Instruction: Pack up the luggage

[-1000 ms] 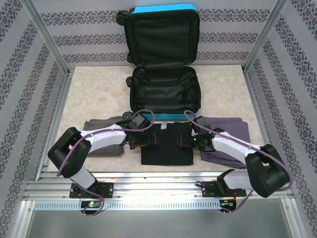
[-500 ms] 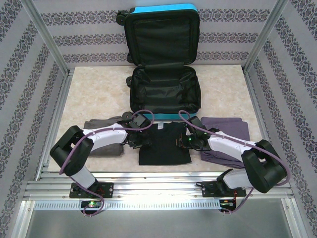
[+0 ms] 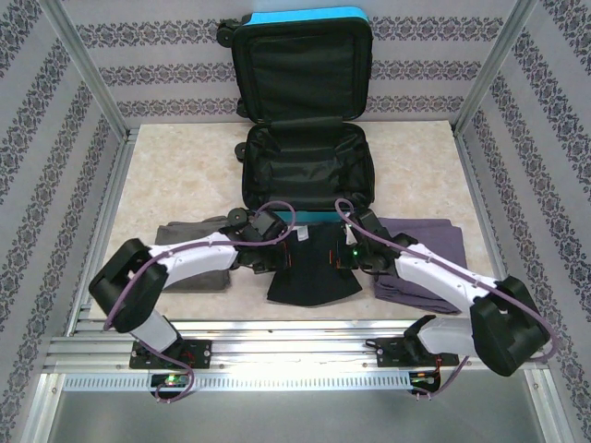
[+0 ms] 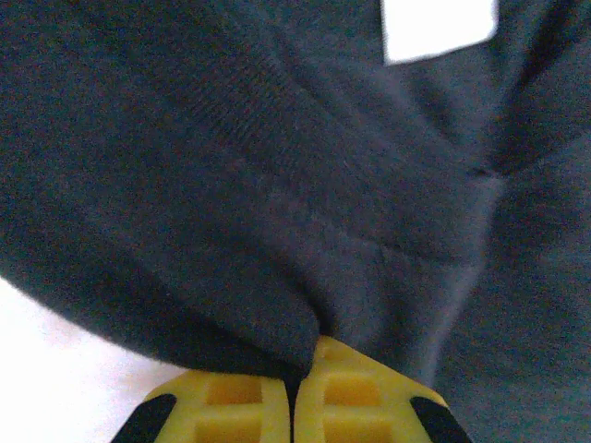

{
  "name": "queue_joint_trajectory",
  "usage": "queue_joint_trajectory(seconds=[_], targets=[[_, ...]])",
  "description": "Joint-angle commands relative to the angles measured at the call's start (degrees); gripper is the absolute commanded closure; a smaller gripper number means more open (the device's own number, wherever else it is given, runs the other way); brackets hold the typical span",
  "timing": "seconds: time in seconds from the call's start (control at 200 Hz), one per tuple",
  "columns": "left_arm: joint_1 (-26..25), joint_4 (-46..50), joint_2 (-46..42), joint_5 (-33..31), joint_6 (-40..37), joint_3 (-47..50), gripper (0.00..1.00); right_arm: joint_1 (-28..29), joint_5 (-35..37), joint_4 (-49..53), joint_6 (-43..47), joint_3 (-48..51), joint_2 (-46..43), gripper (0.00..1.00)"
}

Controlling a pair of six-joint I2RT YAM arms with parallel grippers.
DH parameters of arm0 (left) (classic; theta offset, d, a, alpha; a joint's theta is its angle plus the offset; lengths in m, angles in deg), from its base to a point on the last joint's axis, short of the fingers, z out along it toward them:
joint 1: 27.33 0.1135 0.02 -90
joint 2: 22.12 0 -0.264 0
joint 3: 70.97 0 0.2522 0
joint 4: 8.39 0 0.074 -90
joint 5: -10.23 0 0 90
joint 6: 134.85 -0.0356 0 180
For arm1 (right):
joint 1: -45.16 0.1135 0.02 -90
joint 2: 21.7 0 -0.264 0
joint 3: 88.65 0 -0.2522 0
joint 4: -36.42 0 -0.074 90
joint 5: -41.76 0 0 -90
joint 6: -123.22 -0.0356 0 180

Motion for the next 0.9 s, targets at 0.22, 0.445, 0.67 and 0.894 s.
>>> queue_joint_trajectory(seconds=[0.22, 0.445, 0.67, 0.894], targets=[[0.4, 9.0, -10.2, -5.3, -8.5, -11.7, 1.00, 0.6, -2.0, 5.4, 3.9, -11.6, -4.8, 1.00], [3.4, 12.5, -10.5, -6.0, -13.5, -18.9, 1.00, -1.6, -3.7, 3.2, 5.6, -20.2, -1.7, 1.00], [7.5, 9.6, -8.8, -7.6, -16.9, -23.4, 1.00, -5.3, -5.4, -1.0, 6.6, -30.1, 6.6, 1.00], [12.2, 3.9, -2.1, -8.1, -21.9, -30.6, 1.00, -9.5, -10.0, -3.5, 7.4, -40.8, 18.4, 1.00]])
